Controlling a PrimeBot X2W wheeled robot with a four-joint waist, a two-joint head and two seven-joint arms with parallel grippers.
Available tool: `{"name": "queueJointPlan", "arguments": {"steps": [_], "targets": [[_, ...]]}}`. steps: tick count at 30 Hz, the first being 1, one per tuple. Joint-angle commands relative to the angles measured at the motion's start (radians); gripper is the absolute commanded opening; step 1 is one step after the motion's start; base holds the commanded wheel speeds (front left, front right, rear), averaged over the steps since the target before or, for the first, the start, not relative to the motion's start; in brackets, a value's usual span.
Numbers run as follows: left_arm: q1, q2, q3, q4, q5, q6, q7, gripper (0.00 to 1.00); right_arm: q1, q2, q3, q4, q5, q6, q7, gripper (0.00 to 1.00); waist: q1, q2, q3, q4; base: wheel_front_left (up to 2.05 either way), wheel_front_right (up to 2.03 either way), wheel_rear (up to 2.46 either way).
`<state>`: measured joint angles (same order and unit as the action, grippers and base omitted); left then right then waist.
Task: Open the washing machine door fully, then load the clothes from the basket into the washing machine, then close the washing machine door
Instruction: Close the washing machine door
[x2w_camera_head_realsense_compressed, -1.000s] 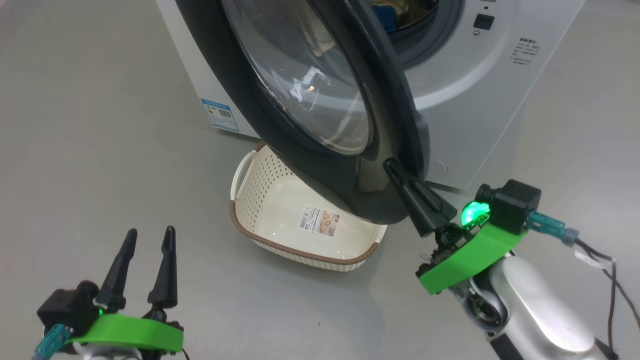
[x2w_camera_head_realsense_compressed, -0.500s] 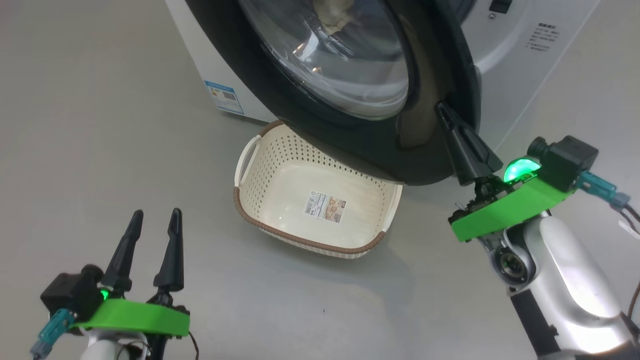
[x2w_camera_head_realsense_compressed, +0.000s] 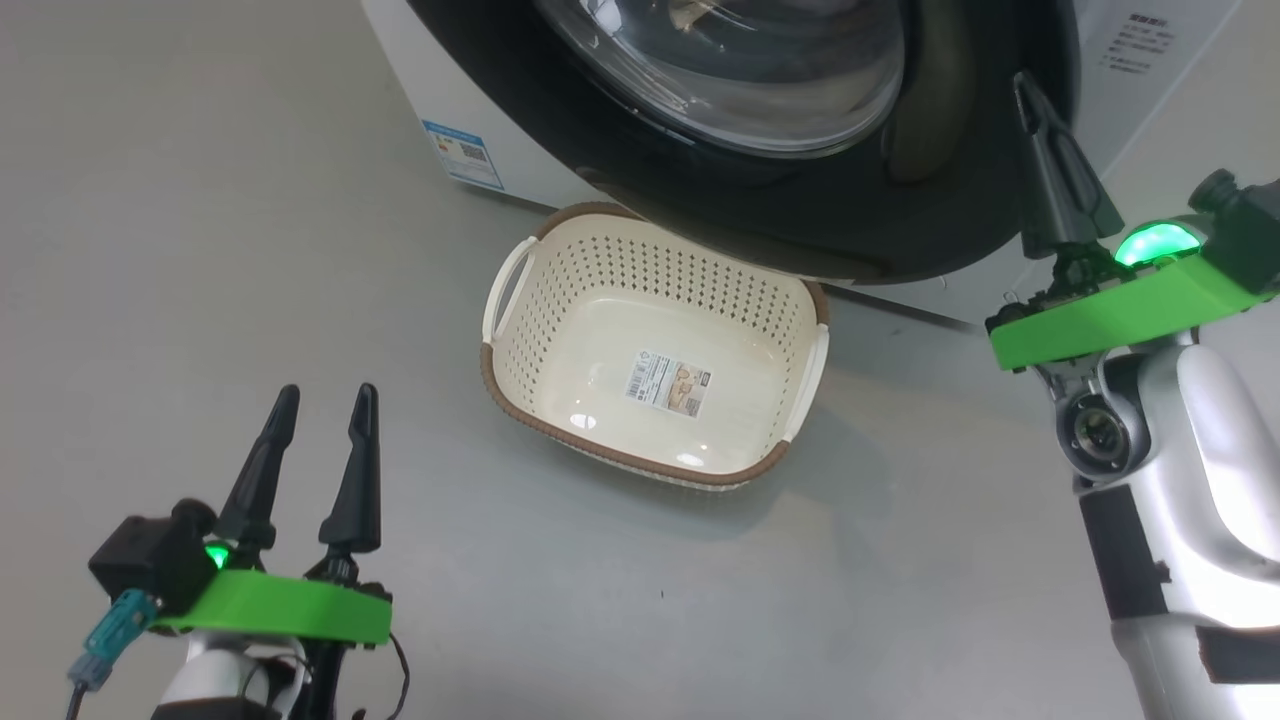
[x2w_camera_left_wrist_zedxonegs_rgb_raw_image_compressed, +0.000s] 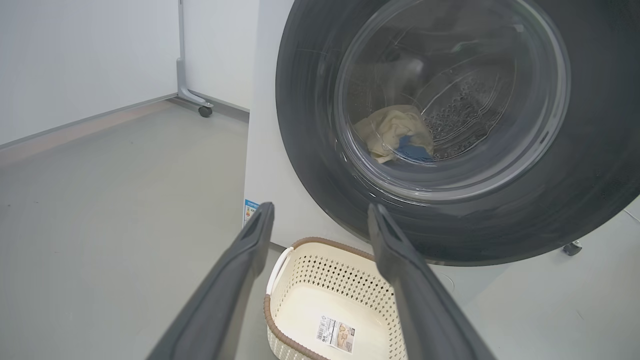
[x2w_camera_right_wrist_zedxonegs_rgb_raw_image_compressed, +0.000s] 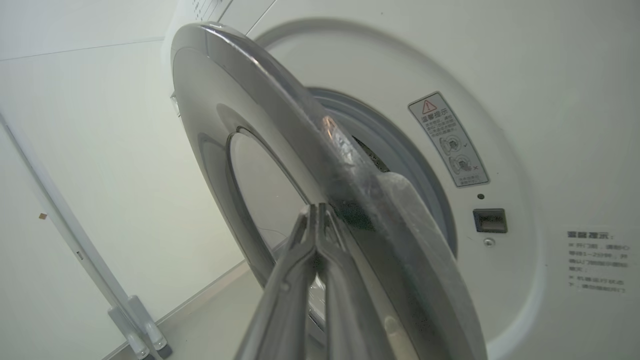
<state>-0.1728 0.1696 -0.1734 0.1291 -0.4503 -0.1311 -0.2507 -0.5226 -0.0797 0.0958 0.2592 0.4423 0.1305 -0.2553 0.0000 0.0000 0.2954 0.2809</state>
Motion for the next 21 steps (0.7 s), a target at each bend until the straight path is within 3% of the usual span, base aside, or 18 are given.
{"name": "queueJointPlan", "arguments": {"steps": [1, 21], "targets": [[-0.039, 0.014, 0.034, -0.036, -0.009, 0.000, -0.011, 1.00, -0.048, 0.018, 0.001, -0.026, -0.011, 0.000, -0.006, 0.00, 0.0000, 0.0000, 0.007, 0.004, 0.00, 0.00, 0.00], [-0.119, -0.004, -0.015, -0.046, -0.023, 0.000, -0.011, 1.00, -0.236, 0.027, -0.194, 0.060, -0.061, 0.000, -0.006, 0.00, 0.0000, 0.0000, 0.105, 0.060, 0.00, 0.00, 0.00]]}}
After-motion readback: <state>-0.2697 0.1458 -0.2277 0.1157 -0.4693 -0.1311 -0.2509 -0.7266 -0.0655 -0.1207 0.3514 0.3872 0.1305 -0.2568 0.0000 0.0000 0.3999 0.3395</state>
